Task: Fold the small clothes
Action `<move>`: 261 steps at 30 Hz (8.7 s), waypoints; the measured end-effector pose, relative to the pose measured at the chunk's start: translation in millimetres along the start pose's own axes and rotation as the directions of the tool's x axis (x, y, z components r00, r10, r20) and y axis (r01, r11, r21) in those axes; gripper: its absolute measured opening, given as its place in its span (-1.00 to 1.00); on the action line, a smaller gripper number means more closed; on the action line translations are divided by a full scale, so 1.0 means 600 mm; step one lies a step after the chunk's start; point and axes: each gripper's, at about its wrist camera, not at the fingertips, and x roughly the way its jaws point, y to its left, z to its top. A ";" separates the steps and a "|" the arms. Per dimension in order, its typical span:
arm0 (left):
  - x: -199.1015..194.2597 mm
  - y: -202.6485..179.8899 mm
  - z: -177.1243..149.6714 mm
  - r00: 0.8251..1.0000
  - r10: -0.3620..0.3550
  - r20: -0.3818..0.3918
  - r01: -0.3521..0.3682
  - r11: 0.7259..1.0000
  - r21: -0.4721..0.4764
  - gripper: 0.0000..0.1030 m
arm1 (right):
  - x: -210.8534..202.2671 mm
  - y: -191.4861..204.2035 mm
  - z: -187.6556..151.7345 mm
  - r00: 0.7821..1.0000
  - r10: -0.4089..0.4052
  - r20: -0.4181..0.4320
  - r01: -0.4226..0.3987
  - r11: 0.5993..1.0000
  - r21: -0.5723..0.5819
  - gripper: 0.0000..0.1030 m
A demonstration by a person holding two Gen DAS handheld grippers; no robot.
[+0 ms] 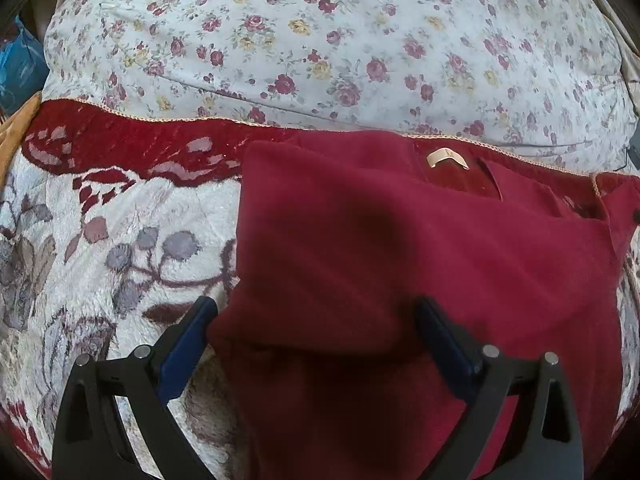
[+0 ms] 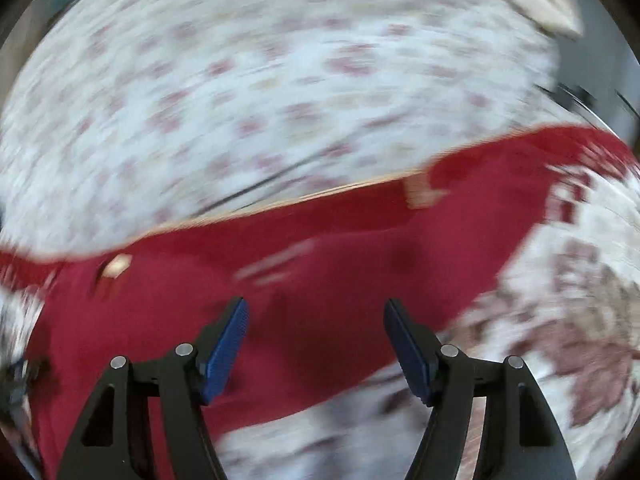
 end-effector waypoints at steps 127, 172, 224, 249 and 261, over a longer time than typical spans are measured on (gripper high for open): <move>0.005 0.039 0.037 0.998 0.053 0.027 -0.052 0.998 -0.043 0.42 | 0.016 0.184 -0.138 0.968 0.154 -0.197 -0.199 0.952 -0.234 -0.08; -0.130 0.024 -0.076 0.993 0.102 0.058 -0.104 0.994 0.021 0.55 | -0.100 0.142 -0.218 0.942 0.268 -0.200 -0.297 0.946 -0.131 0.48; -0.176 0.040 -0.178 1.000 0.026 0.006 -0.026 0.999 -0.035 0.60 | -0.145 0.173 -0.303 0.916 0.290 -0.276 -0.342 0.926 -0.163 0.64; -0.051 0.045 0.045 0.999 -0.035 -0.033 0.032 0.995 -0.092 0.12 | -0.130 0.151 -0.300 0.902 0.315 -0.297 -0.355 0.931 -0.090 0.67; -0.033 0.057 0.064 0.996 -0.074 -0.044 0.069 0.993 -0.090 -0.81 | -0.127 0.147 -0.294 0.900 0.326 -0.291 -0.359 0.931 -0.068 0.68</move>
